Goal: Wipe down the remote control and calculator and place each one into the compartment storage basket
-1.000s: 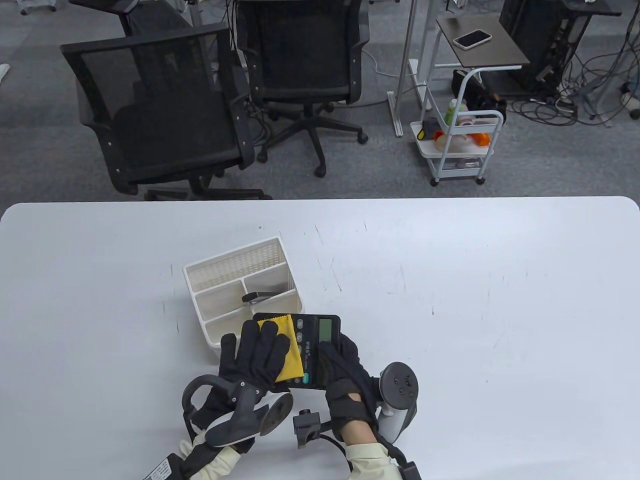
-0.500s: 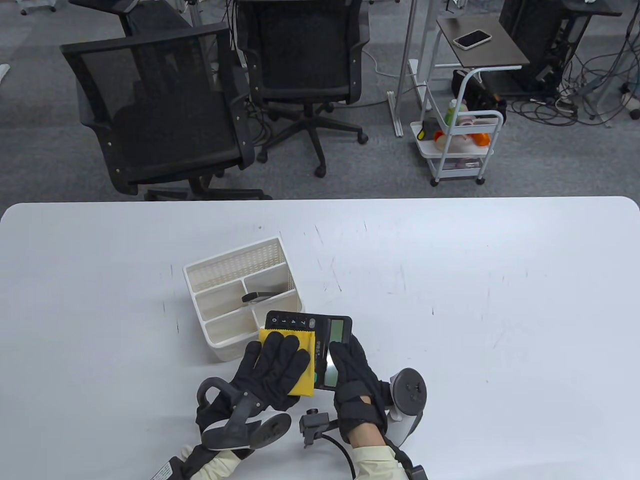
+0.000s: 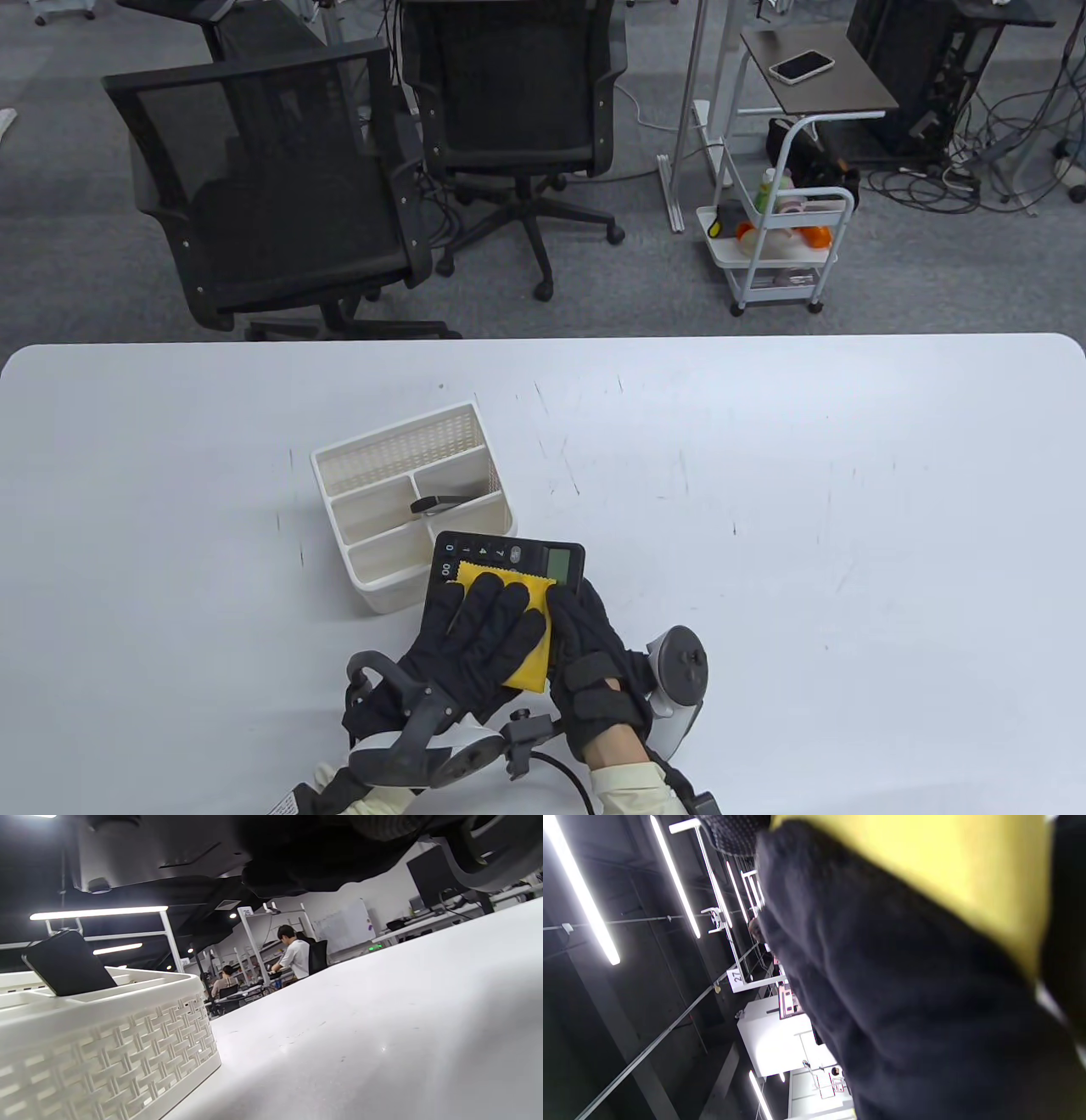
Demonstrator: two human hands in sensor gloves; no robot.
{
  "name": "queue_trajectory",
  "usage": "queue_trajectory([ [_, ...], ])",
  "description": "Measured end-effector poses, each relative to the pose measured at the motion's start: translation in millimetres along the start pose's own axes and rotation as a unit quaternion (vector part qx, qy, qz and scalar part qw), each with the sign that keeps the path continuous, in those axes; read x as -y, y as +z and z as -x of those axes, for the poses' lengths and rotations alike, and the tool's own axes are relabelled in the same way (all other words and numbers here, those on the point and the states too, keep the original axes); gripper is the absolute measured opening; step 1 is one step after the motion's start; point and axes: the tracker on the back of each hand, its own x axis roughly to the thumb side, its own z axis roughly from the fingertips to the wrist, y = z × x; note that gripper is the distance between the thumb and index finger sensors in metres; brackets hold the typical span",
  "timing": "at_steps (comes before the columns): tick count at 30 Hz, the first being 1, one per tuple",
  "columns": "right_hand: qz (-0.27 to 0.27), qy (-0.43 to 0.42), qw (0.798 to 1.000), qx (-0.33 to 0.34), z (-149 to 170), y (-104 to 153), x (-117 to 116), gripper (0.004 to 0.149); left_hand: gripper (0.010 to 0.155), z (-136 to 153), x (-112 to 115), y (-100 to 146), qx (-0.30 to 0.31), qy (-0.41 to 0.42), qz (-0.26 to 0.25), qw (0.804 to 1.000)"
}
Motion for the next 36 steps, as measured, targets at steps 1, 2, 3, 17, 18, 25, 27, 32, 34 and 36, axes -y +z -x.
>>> queue_trajectory([
  [1, 0.007, 0.004, 1.0, 0.001, -1.6, 1.0, 1.3, 0.065, 0.071, 1.3, 1.4, 1.1, -0.002, -0.002, 0.005, 1.0],
  [2, 0.012, 0.006, 1.0, 0.001, -2.0, 1.4, 1.3, 0.065, 0.072, 2.1, 2.0, 1.7, -0.002, -0.002, 0.007, 1.0],
  [3, 0.02, 0.013, 1.0, 0.002, -2.2, 2.0, 2.0, 0.065, 0.072, 3.6, 2.8, 2.7, -0.003, -0.005, 0.006, 1.0],
  [17, 0.041, -0.019, 0.999, 0.012, -9.5, 5.6, 12.4, 0.066, 0.065, 25.5, -1.7, 13.9, -0.064, 0.053, -0.003, 0.997],
  [18, 0.041, -0.02, 0.999, 0.012, -9.1, 5.3, 12.3, 0.066, 0.064, 24.8, -2.6, 13.7, -0.058, 0.057, -0.005, 0.997],
  [25, 0.02, -0.008, 1.0, -0.012, -6.5, 4.5, 9.7, 0.066, 0.062, 14.8, -3.8, 11.3, 0.0, 0.093, -0.009, 0.996],
  [27, 0.018, -0.012, 1.0, -0.013, -6.9, 4.0, 10.0, 0.066, 0.062, 17.2, -3.7, 11.7, -0.006, 0.086, -0.01, 0.996],
  [32, 0.028, -0.016, 0.999, 0.0, -10.5, 5.1, 12.8, 0.066, 0.063, 31.6, -0.7, 16.6, -0.06, 0.086, 0.007, 0.994],
  [34, 0.032, -0.023, 0.999, 0.006, -10.7, 5.3, 12.9, 0.066, 0.063, 32.4, 0.3, 17.7, -0.066, 0.088, 0.009, 0.994],
  [36, 0.031, -0.026, 0.999, 0.011, -10.4, 5.9, 12.0, 0.066, 0.063, 28.6, -0.9, 16.5, -0.059, 0.086, 0.004, 0.995],
])
